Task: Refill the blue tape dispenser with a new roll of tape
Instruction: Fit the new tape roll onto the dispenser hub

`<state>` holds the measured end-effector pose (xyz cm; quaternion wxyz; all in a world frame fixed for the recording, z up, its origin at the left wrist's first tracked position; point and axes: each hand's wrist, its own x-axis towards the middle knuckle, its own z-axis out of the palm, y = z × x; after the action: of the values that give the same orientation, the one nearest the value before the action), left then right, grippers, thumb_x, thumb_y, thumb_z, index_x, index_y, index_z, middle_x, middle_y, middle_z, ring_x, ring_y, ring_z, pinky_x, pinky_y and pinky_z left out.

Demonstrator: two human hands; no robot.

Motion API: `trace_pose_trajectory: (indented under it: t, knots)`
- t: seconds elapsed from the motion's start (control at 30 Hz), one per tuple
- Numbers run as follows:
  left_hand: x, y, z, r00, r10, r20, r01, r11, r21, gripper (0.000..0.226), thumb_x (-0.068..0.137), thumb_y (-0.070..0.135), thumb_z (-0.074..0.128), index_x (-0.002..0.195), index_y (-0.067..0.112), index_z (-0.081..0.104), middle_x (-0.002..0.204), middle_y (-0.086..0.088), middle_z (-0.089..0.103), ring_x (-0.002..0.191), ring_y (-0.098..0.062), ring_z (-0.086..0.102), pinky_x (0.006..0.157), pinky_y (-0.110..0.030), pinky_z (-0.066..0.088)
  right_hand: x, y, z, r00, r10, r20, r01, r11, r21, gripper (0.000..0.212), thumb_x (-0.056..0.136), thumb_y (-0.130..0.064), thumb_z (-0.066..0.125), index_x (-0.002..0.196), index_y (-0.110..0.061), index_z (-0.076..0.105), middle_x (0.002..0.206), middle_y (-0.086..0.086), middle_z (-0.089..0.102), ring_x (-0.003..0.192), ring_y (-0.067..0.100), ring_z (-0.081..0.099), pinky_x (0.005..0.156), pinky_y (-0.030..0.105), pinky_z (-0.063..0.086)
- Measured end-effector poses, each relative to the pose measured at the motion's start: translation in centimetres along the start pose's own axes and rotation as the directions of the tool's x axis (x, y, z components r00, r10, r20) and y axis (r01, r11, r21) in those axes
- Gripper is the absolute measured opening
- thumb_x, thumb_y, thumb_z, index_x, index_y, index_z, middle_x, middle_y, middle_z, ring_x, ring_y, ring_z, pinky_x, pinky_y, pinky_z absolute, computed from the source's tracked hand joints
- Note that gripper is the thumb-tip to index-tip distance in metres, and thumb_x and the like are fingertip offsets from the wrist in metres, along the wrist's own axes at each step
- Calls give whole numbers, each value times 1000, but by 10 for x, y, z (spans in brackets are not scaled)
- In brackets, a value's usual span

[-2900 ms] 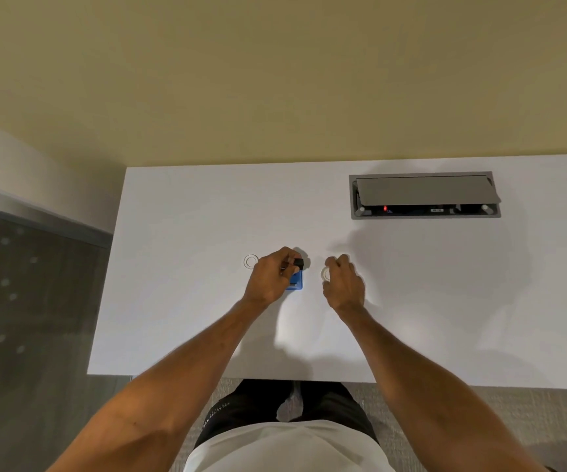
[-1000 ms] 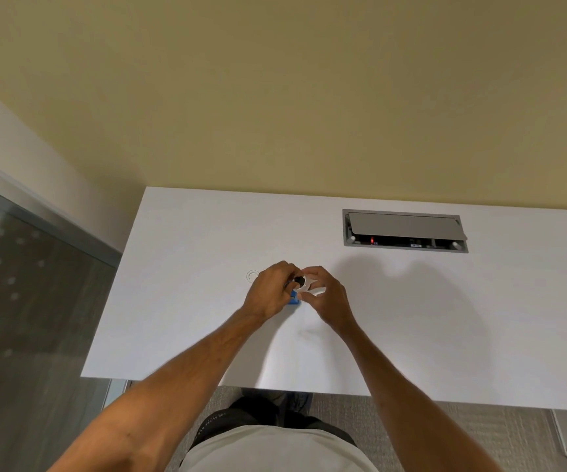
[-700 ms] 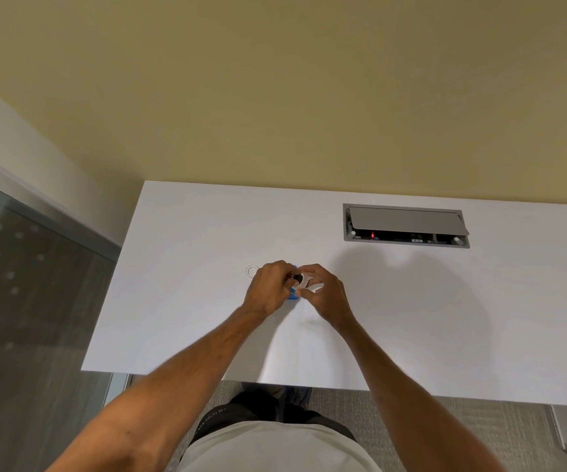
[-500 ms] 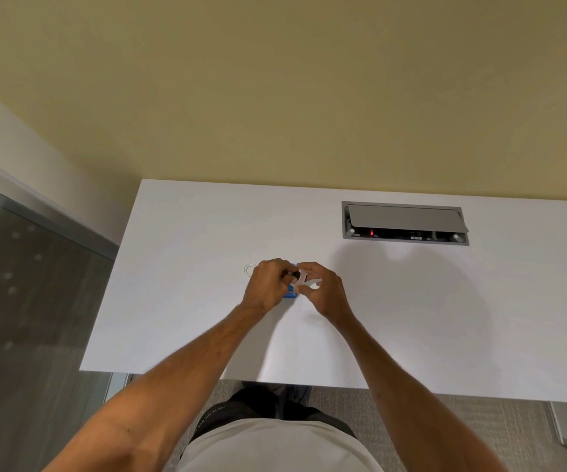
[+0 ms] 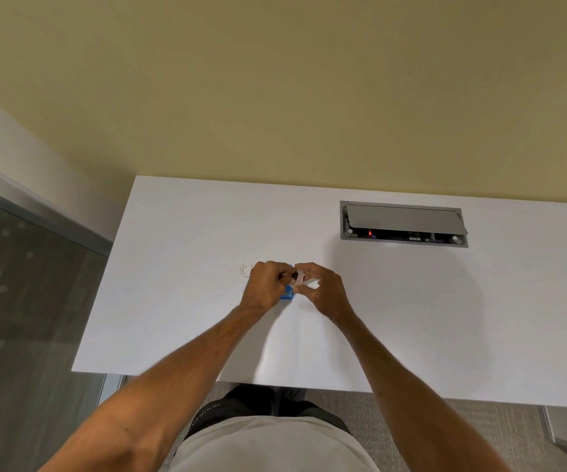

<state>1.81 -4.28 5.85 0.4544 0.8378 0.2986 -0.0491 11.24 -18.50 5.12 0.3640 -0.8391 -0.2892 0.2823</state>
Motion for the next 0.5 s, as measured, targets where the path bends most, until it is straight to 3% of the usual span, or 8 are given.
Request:
trace_pose_trajectory:
  t: [0.1,0.23,0.3,0.43,0.5]
  knots:
    - [1,-2,2,1000,3,6,-4,1000,20,28,92,-10,58,102,0,82,86,0,73,81,-19,65,98,-50,61,3,1,1,1000,-5,6,5,1000,4,44,86,-19,79,128,-10,66,120,5,75,106,21,70,96,36,57]
    - [0,0,1,1000,-22,10,21,1000,10,30,98,-3,60,115,7,82,109,-10,83,101,-26,79,101,-40,62,6,3,4,1000,5,21,-5,1000,13,42,88,-20,78,127,-9,67,116,5,75,103,22,70,96,38,57]
    - [1,-2,0,999,-30,24,29,999,31,31,98,-3,58,116,7,82,110,-11,83,101,-27,78,100,-40,62,8,3,7,999,24,36,-24,1000,-7,41,88,-21,77,127,-11,67,116,4,75,104,22,69,96,37,57]
    - [3,-7,-1,998,-17,67,6,989,150,40,95,-1,51,119,14,79,80,-7,77,71,-28,65,73,-36,57,17,0,12,998,50,32,-46,995,-93,39,86,-19,76,123,-20,67,114,-1,74,103,19,67,92,32,55]
    - [2,-11,-2,998,-52,46,45,990,134,39,96,1,50,126,9,73,74,-3,71,67,-23,63,69,-32,54,23,-1,15,998,40,39,-35,991,-128,40,87,-20,75,126,-20,66,118,0,72,106,18,67,90,25,51]
